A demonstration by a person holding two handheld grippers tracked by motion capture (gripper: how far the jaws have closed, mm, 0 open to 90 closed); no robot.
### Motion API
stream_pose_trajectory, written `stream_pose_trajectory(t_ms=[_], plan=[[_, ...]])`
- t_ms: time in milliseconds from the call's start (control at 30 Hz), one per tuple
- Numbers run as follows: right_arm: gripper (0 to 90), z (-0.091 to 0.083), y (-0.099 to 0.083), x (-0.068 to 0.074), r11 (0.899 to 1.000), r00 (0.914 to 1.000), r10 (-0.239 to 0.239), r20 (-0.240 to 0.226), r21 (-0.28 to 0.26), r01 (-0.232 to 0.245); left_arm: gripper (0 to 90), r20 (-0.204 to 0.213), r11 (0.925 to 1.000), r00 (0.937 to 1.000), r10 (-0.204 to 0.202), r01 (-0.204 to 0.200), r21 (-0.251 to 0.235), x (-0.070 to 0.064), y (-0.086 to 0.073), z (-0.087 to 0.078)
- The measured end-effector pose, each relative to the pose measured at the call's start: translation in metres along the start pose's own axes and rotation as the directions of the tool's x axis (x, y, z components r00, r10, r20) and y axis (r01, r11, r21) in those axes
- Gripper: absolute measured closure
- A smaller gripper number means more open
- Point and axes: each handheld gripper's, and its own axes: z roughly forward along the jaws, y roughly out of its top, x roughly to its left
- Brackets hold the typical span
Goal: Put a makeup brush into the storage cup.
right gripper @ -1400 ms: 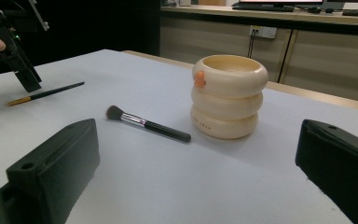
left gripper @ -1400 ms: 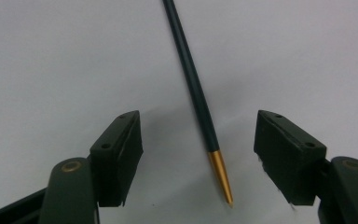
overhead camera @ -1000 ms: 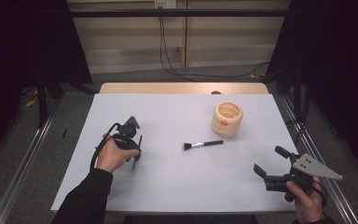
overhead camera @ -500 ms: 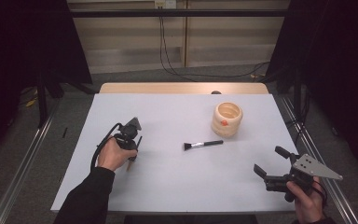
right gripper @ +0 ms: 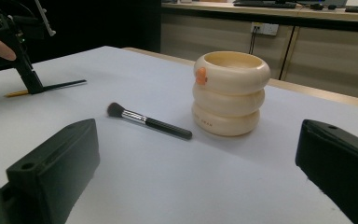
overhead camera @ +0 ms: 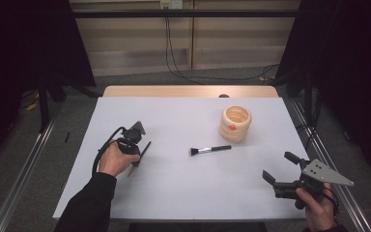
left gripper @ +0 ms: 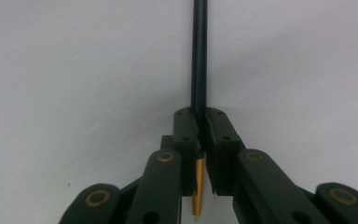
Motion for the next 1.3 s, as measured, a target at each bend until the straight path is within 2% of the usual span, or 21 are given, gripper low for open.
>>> stream_pose_trajectory(t_ms=[267, 367, 500, 567, 633, 667, 700, 800, 867, 900, 933, 967, 1000, 1033, 1067, 1133, 1167, 1200, 1267, 1300], plan=[[0.0, 0.000, 0.000, 0.000, 1.000, 1.0000, -0.003, 0.009, 0.002, 0.003, 84.0, 0.016, 0.9985, 0.9998, 0.012, -0.011, -0.054, 0.003, -0.008, -0.002], [0.0, 0.000, 0.000, 0.000, 1.000, 1.0000, -0.001, 0.008, 0.002, 0.001, 84.0, 0.046, 0.9971, 0.9989, -0.007, 0.011, -0.075, 0.004, -0.010, -0.003], [0.0, 0.000, 0.000, 0.000, 1.000, 0.9999, -0.003, 0.011, 0.002, 0.003, 84.0, 0.038, 0.9935, 0.9993, 0.004, 0.000, -0.114, 0.003, -0.011, -0.008], [0.0, 0.000, 0.000, 0.000, 1.000, 1.0000, -0.002, 0.008, 0.001, 0.002, 84.0, 0.047, 0.9909, 0.9989, -0.004, 0.010, -0.134, 0.002, -0.012, -0.010], [0.0, 0.000, 0.000, 0.000, 1.000, 1.0000, -0.002, 0.009, 0.001, 0.002, 84.0, 0.039, 0.9889, 0.9992, 0.006, -0.001, -0.149, 0.003, -0.013, -0.011], [0.0, 0.000, 0.000, 0.000, 1.000, 1.0000, -0.002, 0.009, 0.001, 0.002, 84.0, 0.051, 0.9834, 0.9987, 0.006, 0.003, -0.181, 0.002, -0.014, -0.014], [0.0, 0.000, 0.000, 0.000, 1.000, 0.9999, -0.001, 0.011, 0.001, 0.001, 84.0, 0.055, 0.9811, 0.9984, 0.015, -0.004, -0.193, 0.003, -0.014, -0.017], [0.0, 0.000, 0.000, 0.000, 1.000, 1.0000, 0.001, 0.006, 0.002, -0.001, 84.0, 0.098, 0.9731, 0.9952, -0.004, 0.026, -0.229, 0.004, -0.016, -0.022], [0.0, 0.000, 0.000, 0.000, 1.000, 1.0000, 0.001, 0.008, 0.000, -0.001, 84.0, 0.076, 0.9654, 0.9971, -0.004, 0.023, -0.260, 0.005, -0.018, -0.025], [0.0, 0.000, 0.000, 0.000, 1.000, 1.0000, 0.004, 0.007, -0.002, -0.004, 84.0, 0.087, 0.9608, 0.9962, 0.002, 0.022, -0.276, 0.006, -0.018, -0.026], [0.0, 0.000, 0.000, 0.000, 1.000, 1.0000, 0.004, 0.007, -0.002, -0.004, 84.0, 0.087, 0.9608, 0.9962, 0.002, 0.022, -0.276, 0.006, -0.018, -0.026], [0.0, 0.000, 0.000, 0.000, 1.000, 1.0000, 0.001, 0.006, -0.004, -0.001, 84.0, 0.090, 0.9461, 0.9960, 0.006, 0.024, -0.323, 0.006, -0.021, -0.029], [0.0, 0.000, 0.000, 0.000, 1.000, 1.0000, 0.001, 0.006, -0.004, -0.001, 84.0, 0.090, 0.9461, 0.9960, 0.006, 0.024, -0.323, 0.006, -0.021, -0.029], [0.0, 0.000, 0.000, 0.000, 1.000, 1.0000, 0.002, 0.002, 0.000, -0.002, 83.9, 0.123, 0.9406, 0.9925, 0.000, 0.041, -0.337, 0.007, -0.022, -0.031], [0.0, 0.000, 0.000, 0.000, 1.000, 1.0000, 0.002, 0.002, 0.000, -0.002, 83.9, 0.123, 0.9406, 0.9925, 0.000, 0.041, -0.337, 0.007, -0.022, -0.031], [0.0, 0.000, 0.000, 0.000, 1.000, 1.0000, -0.001, 0.004, -0.003, 0.001, 83.9, 0.101, 0.9298, 0.9949, -0.004, 0.041, -0.366, 0.006, -0.024, -0.033], [0.0, 0.000, 0.000, 0.000, 1.000, 1.0000, -0.001, 0.002, -0.002, 0.001, 83.9, 0.107, 0.9232, 0.9942, -0.010, 0.050, -0.381, 0.006, -0.025, -0.033], [0.0, 0.000, 0.000, 0.000, 1.000, 1.0000, 0.002, 0.004, 0.000, -0.002, 83.9, 0.118, 0.9050, 0.9930, -0.012, 0.061, -0.421, 0.006, -0.028, -0.035], [0.0, 0.000, 0.000, 0.000, 1.000, 1.0000, 0.000, 0.003, -0.002, 0.000, 83.9, 0.140, 0.8830, 0.9902, -0.004, 0.069, -0.464, 0.007, -0.031, -0.038], [0.0, 0.000, 0.000, 0.000, 1.000, 1.0000, -0.001, 0.004, -0.002, 0.001, 83.9, 0.140, 0.8830, 0.9902, -0.004, 0.069, -0.464, 0.007, -0.031, -0.038]])
